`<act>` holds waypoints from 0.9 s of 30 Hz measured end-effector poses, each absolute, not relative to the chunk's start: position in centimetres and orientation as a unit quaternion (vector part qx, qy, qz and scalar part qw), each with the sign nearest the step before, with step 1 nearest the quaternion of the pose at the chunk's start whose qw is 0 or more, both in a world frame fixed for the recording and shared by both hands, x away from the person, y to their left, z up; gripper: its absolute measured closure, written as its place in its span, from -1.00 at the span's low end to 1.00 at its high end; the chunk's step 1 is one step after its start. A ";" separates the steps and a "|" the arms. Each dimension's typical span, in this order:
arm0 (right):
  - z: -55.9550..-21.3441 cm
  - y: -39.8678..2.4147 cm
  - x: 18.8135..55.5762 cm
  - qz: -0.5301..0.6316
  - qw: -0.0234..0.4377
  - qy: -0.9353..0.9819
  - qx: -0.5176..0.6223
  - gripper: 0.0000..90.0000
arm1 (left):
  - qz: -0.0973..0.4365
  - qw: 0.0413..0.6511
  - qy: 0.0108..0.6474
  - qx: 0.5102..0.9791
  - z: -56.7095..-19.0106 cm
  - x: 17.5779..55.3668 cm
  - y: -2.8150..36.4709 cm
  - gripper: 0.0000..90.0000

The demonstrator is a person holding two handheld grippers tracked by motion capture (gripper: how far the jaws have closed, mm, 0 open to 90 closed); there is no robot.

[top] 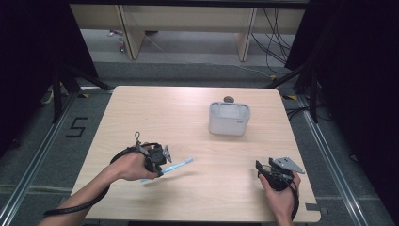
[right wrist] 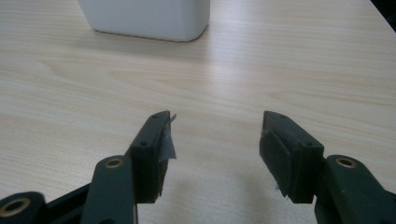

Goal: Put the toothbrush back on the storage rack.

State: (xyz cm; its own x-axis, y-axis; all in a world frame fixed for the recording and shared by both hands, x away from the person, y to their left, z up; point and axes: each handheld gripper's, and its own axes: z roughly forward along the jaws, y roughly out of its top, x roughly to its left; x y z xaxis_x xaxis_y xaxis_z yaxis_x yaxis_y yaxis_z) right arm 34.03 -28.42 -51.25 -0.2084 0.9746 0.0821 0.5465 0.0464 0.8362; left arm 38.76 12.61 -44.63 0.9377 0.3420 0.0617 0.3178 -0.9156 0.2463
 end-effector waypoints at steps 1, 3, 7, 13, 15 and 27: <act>-51.2 -28.4 34.0 0.394 0.272 0.670 0.567 -0.02 | 0.054 0.125 0.172 0.976 -44.5 38.8 12.7 0.75; -51.3 -28.4 34.1 0.397 0.274 0.668 0.566 -0.02 | 0.061 0.140 0.174 0.973 -44.3 38.8 12.9 0.75; -51.3 -28.3 34.1 0.396 0.276 0.668 0.567 -0.02 | 0.070 0.159 0.176 0.969 -44.1 38.7 13.2 0.75; -51.5 -28.4 34.2 0.405 0.282 0.667 0.558 -0.02 | 0.100 0.252 0.194 0.943 -43.7 38.8 13.7 0.75; -51.5 -28.5 34.2 0.406 0.282 0.671 0.552 -0.02 | 0.106 0.271 0.198 0.936 -43.7 39.0 13.9 0.75; -51.3 -28.9 34.0 0.415 0.286 0.665 0.551 -0.01 | 0.155 0.424 0.265 0.852 -44.6 38.7 15.4 0.75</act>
